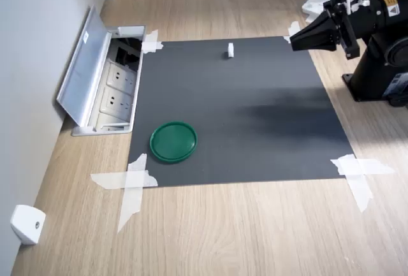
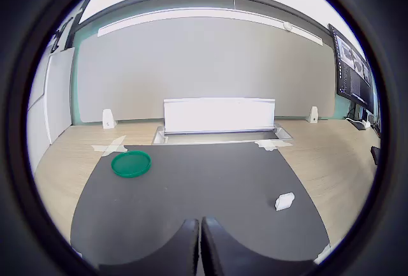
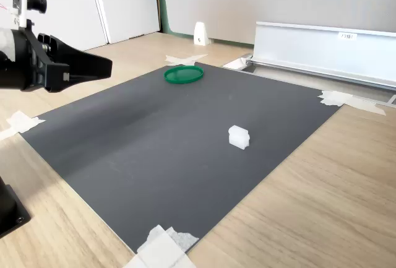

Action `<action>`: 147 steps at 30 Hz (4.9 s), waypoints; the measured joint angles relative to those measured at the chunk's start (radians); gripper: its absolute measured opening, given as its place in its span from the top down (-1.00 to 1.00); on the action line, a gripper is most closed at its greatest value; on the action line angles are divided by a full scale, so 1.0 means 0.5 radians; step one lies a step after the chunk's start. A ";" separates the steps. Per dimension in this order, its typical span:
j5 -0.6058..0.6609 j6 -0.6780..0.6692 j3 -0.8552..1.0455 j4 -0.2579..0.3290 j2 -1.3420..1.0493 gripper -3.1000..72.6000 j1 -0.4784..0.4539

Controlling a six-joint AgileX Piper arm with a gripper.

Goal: Grasp a white terminal and put it on the green lid.

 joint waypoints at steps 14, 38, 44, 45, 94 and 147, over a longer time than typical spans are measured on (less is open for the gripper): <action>0.000 -0.002 0.000 0.000 0.000 0.94 0.000; 0.157 -0.002 -0.918 -0.033 0.927 0.94 0.000; 0.511 -0.002 -1.191 -0.069 1.235 0.94 0.000; 0.588 -0.002 -1.234 -0.073 1.289 0.94 0.000; 1.528 -1.301 -2.256 0.088 2.875 -0.72 -0.951; 0.846 -1.249 -1.987 0.142 3.444 -0.72 -0.930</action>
